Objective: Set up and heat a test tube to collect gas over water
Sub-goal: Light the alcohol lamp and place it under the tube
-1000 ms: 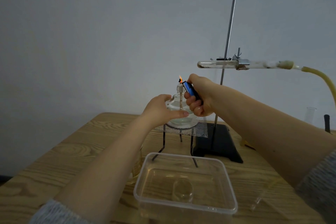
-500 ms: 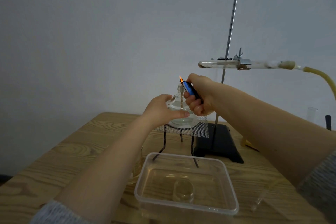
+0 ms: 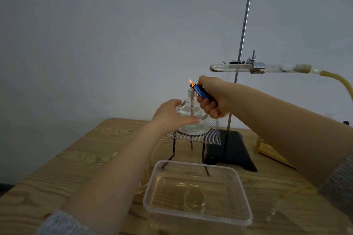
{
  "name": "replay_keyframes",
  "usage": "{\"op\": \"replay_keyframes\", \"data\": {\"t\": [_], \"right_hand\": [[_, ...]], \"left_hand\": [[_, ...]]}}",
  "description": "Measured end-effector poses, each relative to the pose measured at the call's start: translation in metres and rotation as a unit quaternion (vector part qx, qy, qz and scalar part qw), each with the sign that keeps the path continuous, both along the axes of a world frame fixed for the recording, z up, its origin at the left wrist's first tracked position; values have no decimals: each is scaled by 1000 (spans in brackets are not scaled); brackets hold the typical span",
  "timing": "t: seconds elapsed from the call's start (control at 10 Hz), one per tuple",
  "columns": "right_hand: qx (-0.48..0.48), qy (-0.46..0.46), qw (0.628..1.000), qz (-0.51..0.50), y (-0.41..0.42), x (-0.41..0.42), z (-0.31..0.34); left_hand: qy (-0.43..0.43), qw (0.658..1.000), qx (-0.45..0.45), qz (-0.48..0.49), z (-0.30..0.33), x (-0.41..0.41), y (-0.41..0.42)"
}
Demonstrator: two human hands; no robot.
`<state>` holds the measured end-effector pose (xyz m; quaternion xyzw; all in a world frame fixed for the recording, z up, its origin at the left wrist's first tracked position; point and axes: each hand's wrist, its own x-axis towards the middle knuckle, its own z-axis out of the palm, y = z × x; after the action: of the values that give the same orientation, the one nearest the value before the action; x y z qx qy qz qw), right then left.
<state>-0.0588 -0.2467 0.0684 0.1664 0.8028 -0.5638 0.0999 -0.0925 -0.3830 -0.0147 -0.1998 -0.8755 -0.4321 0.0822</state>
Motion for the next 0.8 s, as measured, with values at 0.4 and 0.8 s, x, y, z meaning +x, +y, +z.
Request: {"op": "replay_keyframes", "data": {"t": [0.4,0.8], "right_hand": [[-2,-2,1000,1,3,-1,1],[-16,-4,1000,3,2,-1,-1]], "left_hand": [[1,1000,-5,2,0,0,1],[1,1000,-2,-2,0,0,0]]}}
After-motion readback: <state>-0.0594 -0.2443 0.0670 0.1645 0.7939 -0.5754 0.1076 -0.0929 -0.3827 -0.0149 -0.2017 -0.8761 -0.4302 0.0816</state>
